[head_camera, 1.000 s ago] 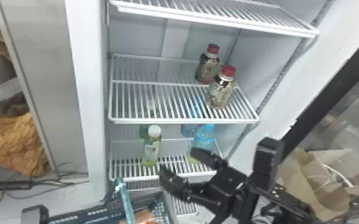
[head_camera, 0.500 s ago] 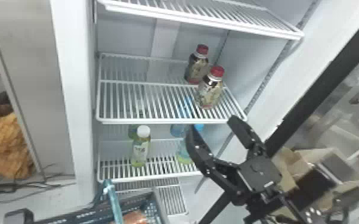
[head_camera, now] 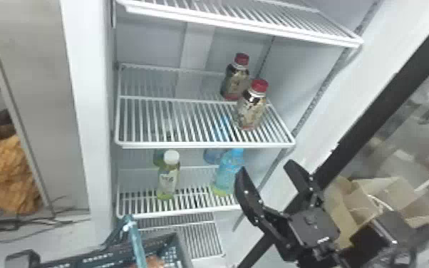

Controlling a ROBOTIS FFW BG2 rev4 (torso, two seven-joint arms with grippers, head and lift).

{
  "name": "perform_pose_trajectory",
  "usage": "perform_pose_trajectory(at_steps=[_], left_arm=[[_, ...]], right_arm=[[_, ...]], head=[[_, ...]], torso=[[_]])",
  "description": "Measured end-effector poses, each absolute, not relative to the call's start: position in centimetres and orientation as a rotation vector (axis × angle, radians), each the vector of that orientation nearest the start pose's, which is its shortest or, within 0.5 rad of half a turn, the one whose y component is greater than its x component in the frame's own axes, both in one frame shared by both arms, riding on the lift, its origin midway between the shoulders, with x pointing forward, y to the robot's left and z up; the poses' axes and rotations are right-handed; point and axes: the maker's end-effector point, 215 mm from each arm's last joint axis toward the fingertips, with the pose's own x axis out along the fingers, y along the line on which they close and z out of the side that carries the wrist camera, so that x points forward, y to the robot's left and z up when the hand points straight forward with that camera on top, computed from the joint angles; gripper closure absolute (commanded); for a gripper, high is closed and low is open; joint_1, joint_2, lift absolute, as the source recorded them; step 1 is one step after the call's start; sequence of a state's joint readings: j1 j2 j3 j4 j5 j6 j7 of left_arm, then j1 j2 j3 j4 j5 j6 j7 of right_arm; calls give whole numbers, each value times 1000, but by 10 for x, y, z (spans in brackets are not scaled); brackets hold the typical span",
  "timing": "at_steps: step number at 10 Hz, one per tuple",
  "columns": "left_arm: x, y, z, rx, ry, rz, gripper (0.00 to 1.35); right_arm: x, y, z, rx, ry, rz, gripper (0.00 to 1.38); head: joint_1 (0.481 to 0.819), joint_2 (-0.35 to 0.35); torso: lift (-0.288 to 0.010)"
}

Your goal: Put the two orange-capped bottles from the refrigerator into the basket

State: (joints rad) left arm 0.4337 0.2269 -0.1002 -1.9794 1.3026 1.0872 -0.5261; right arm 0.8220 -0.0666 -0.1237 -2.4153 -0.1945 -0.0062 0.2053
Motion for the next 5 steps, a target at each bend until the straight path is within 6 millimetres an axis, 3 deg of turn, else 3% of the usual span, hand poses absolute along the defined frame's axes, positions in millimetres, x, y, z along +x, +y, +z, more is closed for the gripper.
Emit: perform_pose_trajectory(at_steps=[3, 5], left_arm=[[239, -32, -346, -1267, 859, -1164, 1210], [238, -33, -346, -1268, 860, -1165, 1210]], right_arm=[[364, -242, -280, 56, -10, 152, 104], [364, -243, -281, 64, -17, 151, 104]], head=[[695, -350], [695, -350]], torso=[[-40], [-40]])
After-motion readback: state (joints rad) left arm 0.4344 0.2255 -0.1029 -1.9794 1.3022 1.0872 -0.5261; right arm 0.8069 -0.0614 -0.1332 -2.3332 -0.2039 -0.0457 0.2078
